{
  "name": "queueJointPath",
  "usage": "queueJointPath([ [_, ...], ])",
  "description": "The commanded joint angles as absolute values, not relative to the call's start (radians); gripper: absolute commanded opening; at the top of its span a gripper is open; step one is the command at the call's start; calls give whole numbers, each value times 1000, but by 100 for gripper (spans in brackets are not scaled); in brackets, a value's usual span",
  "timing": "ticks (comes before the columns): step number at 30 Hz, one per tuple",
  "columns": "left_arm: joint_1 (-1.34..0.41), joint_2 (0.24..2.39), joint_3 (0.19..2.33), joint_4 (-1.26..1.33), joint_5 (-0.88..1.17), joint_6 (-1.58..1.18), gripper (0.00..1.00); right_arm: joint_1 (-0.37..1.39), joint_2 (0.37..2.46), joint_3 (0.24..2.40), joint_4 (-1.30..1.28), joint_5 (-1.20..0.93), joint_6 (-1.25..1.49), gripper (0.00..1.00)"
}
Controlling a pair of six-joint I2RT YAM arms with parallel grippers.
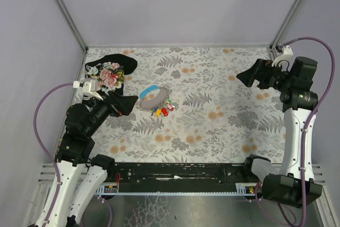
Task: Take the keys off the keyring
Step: Pick up the keyring from the center of the board.
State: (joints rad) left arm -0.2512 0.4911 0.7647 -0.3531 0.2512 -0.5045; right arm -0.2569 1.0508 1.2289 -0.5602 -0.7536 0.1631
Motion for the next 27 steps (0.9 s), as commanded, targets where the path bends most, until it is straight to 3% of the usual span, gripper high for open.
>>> queueJointPath([
  [1,-192,474,714,-217,411,-562,100,-244,1053,1219,-470,-731,199,99],
  [8,-145,471,623,-47,528,-664,100,-237,1074,1196,-422,-804,150,99],
  [12,-135,482,561,58,577,-728,100,-215,1080,1154,-395,-977,20,99],
  [18,-136,557,431,269,563,-848,98,14,1134,1096,-481,-995,-301,99],
  [22,-205,686,389,315,409,-827,94,116,1202,1053,-454,-999,-385,99],
  [27,-459,955,575,68,-81,-607,89,169,1267,1033,-448,-1048,-401,99],
])
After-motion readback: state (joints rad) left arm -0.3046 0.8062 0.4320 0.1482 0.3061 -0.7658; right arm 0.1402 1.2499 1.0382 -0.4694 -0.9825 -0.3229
